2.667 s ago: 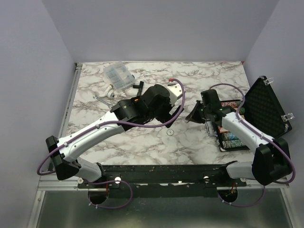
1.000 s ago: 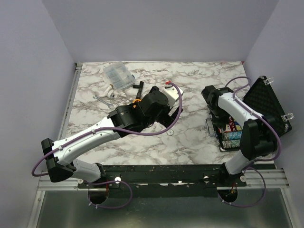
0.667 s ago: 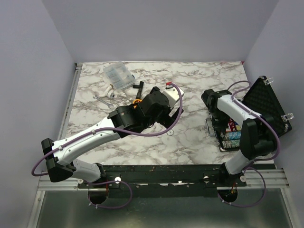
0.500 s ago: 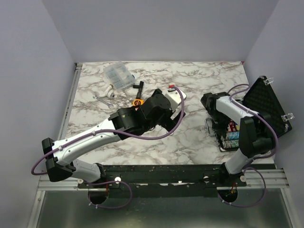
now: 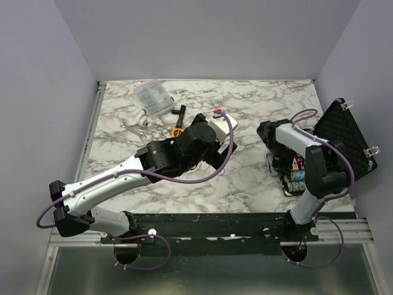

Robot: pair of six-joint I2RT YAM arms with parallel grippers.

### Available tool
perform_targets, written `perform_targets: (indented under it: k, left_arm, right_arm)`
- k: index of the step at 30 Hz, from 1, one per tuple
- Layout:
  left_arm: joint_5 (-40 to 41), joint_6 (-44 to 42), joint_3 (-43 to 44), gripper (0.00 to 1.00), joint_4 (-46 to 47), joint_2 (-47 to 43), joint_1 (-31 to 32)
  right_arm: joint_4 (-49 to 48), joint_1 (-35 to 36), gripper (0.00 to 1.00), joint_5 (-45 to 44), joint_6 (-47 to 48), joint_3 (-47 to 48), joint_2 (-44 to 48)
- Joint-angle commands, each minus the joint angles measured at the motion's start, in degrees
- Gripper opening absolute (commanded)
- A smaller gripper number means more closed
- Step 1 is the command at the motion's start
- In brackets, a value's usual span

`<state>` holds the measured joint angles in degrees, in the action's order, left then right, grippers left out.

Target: Pack up texas hold em set

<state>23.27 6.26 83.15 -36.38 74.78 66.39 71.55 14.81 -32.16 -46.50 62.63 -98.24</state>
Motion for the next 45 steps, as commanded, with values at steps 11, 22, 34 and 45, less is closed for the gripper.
perform_targets:
  k: [11, 22, 34, 45]
  left_arm:
    - [1.34, -0.75, -0.26, 0.94, 0.52, 0.36, 0.05]
    - [0.59, -0.64, -0.18, 0.94, 0.39, 0.2, 0.05]
    - [4.7, -0.09, 0.45, 0.94, -0.44, 0.53, 0.06]
    - [12.28, 2.12, 1.11, 0.98, -1.49, 1.07, -0.18]
  right_arm:
    - [-1.8, 0.84, 0.27, -0.53, 0.39, 1.17, 0.97]
    - [-0.61, 0.84, 0.32, -1.77, -0.69, 2.5, 3.48]
    - [-25.13, 10.15, 0.85, 25.69, 7.56, 2.86, 10.97]
    - [-27.52, 25.09, 0.92, 28.48, -1.51, 12.0, -8.22]
